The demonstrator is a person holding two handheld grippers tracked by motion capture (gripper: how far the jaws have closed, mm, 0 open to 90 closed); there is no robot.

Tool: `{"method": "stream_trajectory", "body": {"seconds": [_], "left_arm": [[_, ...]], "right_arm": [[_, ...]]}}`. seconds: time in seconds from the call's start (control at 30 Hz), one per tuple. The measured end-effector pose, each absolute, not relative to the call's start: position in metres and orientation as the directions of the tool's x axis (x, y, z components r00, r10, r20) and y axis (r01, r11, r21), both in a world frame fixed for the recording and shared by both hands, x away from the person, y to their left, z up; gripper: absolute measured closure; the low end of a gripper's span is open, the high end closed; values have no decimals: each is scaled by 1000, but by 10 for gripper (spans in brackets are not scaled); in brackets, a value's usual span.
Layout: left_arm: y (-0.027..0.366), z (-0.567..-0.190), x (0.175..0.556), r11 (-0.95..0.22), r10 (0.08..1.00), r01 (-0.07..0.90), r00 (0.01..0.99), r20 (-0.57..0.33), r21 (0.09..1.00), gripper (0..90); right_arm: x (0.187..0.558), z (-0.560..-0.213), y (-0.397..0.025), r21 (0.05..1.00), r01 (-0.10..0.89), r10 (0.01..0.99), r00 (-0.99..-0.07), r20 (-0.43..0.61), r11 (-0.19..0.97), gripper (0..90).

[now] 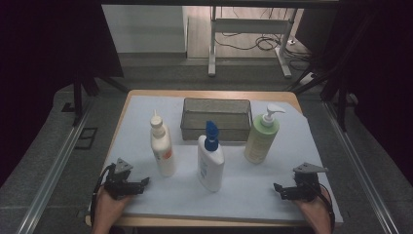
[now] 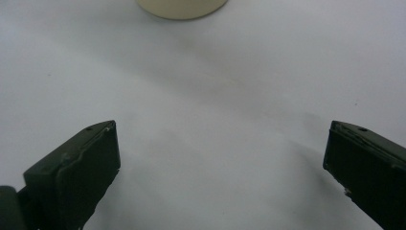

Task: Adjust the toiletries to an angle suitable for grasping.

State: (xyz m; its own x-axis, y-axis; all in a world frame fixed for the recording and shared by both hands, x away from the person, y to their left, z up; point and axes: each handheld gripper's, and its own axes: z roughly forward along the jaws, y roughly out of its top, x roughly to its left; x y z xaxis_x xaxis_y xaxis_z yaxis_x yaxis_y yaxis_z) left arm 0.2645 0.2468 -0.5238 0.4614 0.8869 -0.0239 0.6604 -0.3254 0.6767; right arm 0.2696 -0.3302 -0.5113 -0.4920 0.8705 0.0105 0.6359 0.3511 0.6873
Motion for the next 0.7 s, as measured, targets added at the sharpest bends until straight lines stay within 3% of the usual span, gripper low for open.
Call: {"method": "stream_trajectory", "body": {"seconds": [0.7], "left_arm": [[247, -524, 265, -325, 887, 660, 461, -24, 677, 124]], "right_arm": [[268, -486, -330, 746, 585, 821, -564, 91, 319, 0]]}}
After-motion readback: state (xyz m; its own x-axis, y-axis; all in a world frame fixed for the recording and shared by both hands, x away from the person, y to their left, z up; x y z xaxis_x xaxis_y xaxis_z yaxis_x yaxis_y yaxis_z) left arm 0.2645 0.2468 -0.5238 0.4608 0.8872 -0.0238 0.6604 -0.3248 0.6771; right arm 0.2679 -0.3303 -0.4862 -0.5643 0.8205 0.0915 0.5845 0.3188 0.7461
